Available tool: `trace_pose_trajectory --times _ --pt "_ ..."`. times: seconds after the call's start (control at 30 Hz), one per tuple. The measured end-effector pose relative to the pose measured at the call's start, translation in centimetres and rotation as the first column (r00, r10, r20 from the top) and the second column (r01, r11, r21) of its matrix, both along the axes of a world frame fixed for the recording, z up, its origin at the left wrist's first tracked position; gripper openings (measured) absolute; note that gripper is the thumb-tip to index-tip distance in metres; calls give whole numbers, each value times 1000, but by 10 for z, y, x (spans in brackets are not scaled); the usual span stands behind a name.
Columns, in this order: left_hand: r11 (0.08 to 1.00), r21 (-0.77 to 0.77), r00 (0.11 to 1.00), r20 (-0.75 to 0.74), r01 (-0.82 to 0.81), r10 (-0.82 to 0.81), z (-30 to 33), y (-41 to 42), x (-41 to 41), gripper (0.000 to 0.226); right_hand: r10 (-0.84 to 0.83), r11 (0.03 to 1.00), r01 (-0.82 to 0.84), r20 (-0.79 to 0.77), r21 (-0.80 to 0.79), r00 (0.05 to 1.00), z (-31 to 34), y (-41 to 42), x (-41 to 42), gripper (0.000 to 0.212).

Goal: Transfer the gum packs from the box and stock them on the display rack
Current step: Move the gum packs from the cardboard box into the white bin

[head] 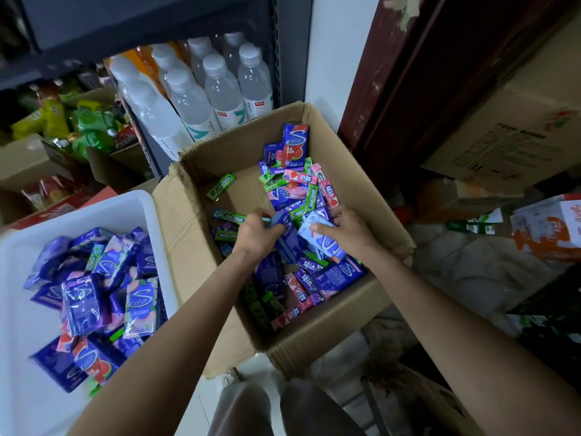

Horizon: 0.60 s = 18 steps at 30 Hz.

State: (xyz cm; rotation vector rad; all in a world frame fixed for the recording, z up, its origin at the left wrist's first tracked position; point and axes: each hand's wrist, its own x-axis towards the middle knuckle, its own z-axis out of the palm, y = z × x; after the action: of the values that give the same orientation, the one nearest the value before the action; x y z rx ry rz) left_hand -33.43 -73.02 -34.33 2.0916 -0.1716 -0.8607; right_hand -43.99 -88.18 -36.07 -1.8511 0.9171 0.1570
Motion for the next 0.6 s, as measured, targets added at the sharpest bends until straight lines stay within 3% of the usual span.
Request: trace_pose_trajectory --times 0.1,0.17,0.3,0.5,0.6 --pt "975 -193 994 3 -107 110 21 12 3 15 -116 989 103 124 105 985 15 12 2 48" --pt "954 -284 993 37 -96 111 37 26 6 10 -120 986 101 142 134 983 21 23 7 55" --pt "918 -378 985 71 -119 157 61 68 20 6 -140 974 87 253 210 957 56 70 27 21" --pt "913 -344 968 43 -217 246 73 174 56 13 -205 950 117 299 289 932 82 177 70 24" --pt "932 -308 971 83 -190 225 68 236 72 12 -92 976 28 290 217 953 76 238 91 27"
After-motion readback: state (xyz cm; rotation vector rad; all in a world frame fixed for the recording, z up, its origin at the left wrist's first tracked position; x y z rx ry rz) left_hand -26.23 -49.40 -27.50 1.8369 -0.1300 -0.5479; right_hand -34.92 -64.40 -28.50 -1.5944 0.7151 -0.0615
